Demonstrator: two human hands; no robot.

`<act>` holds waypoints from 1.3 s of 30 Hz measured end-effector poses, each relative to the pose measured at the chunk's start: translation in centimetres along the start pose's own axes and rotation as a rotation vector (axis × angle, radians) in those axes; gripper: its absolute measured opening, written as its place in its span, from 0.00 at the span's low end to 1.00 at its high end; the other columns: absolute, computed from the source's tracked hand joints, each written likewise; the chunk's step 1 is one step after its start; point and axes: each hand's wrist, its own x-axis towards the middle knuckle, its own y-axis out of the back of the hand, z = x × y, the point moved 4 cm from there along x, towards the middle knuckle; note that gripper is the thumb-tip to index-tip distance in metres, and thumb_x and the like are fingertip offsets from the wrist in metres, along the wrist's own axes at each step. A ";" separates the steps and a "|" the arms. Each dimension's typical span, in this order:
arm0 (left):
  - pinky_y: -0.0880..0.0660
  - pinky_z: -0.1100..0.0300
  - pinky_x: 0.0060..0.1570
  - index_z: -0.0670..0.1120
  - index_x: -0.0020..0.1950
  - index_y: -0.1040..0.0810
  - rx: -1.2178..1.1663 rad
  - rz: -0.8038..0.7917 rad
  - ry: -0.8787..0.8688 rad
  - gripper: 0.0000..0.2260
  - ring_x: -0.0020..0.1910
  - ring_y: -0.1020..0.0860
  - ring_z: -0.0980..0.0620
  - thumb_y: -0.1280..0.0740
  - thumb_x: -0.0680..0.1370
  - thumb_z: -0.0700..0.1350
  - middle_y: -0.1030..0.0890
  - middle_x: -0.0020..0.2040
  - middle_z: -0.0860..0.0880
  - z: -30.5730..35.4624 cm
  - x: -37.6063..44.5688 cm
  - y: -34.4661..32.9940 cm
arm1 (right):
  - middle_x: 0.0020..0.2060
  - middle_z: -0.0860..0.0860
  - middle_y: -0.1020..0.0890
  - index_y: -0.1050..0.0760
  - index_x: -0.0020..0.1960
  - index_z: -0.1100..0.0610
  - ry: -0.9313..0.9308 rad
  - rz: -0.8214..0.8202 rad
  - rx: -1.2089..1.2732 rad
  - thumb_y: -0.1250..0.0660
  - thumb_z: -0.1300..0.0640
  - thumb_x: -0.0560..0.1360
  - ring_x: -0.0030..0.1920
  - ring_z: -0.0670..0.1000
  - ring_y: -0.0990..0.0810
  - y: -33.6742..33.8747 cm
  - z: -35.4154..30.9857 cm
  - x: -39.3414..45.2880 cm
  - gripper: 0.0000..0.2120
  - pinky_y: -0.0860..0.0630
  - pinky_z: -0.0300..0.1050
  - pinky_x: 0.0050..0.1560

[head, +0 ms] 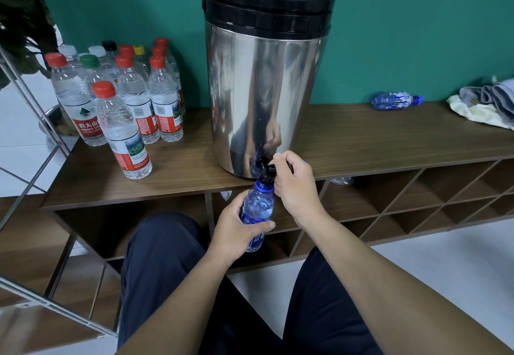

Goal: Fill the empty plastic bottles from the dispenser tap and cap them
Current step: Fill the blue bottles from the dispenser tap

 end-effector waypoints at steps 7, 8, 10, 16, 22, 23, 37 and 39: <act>0.19 0.44 0.72 0.62 0.72 0.21 0.010 -0.009 -0.011 0.34 0.65 0.15 0.56 0.12 0.71 0.42 0.13 0.64 0.59 -0.1 0.1 0.1 | 0.26 0.43 0.34 0.31 0.46 0.61 0.002 0.006 -0.003 0.37 0.51 0.90 0.27 0.46 0.37 0.1 0.1 0.1 0.18 0.37 0.42 0.32; 0.19 0.44 0.72 0.61 0.72 0.21 0.008 -0.009 -0.013 0.35 0.65 0.15 0.56 0.12 0.71 0.42 0.13 0.64 0.59 -0.2 0.1 0.1 | 0.26 0.43 0.34 0.30 0.46 0.62 0.002 0.008 -0.006 0.37 0.51 0.90 0.28 0.46 0.37 0.1 0.1 0.1 0.18 0.37 0.42 0.32; 0.20 0.44 0.72 0.60 0.74 0.21 0.004 -0.015 -0.013 0.35 0.65 0.15 0.56 0.12 0.71 0.42 0.13 0.65 0.58 -0.2 0.1 0.1 | 0.27 0.42 0.33 0.29 0.45 0.58 0.001 0.006 -0.012 0.37 0.50 0.90 0.28 0.46 0.36 0.0 0.1 0.1 0.17 0.36 0.42 0.33; 0.19 0.45 0.72 0.62 0.72 0.21 0.008 -0.010 -0.018 0.34 0.64 0.14 0.57 0.13 0.71 0.42 0.13 0.64 0.59 -0.2 0.2 0.1 | 0.27 0.43 0.33 0.29 0.46 0.60 -0.005 0.007 -0.003 0.36 0.50 0.89 0.28 0.46 0.37 0.1 0.3 0.2 0.17 0.37 0.44 0.33; 0.19 0.43 0.72 0.61 0.74 0.22 0.020 -0.009 -0.010 0.36 0.66 0.15 0.56 0.12 0.71 0.44 0.13 0.65 0.60 -0.3 0.2 0.1 | 0.28 0.44 0.33 0.29 0.47 0.60 -0.005 0.005 -0.004 0.36 0.49 0.89 0.29 0.47 0.36 0.0 0.4 0.3 0.17 0.37 0.45 0.34; 0.19 0.43 0.72 0.61 0.75 0.22 0.016 -0.011 -0.013 0.36 0.66 0.15 0.56 0.12 0.71 0.44 0.13 0.65 0.59 -0.4 0.2 0.1 | 0.28 0.44 0.33 0.29 0.47 0.61 -0.004 0.004 -0.003 0.36 0.49 0.89 0.29 0.47 0.36 0.0 0.5 0.3 0.18 0.37 0.45 0.34; 0.21 0.41 0.73 0.62 0.75 0.22 0.015 -0.017 -0.010 0.37 0.67 0.15 0.54 0.12 0.71 0.46 0.14 0.67 0.59 -0.7 0.4 0.1 | 0.28 0.44 0.33 0.27 0.45 0.56 -0.008 0.018 0.010 0.36 0.48 0.88 0.29 0.48 0.36 0.1 0.7 0.3 0.16 0.37 0.46 0.35; 0.21 0.40 0.73 0.63 0.75 0.22 0.009 -0.021 -0.013 0.37 0.68 0.15 0.54 0.12 0.70 0.45 0.14 0.67 0.59 -0.6 0.4 0.1 | 0.28 0.44 0.32 0.27 0.44 0.55 -0.007 0.016 0.007 0.36 0.48 0.88 0.30 0.47 0.35 0.0 0.7 0.3 0.16 0.37 0.46 0.35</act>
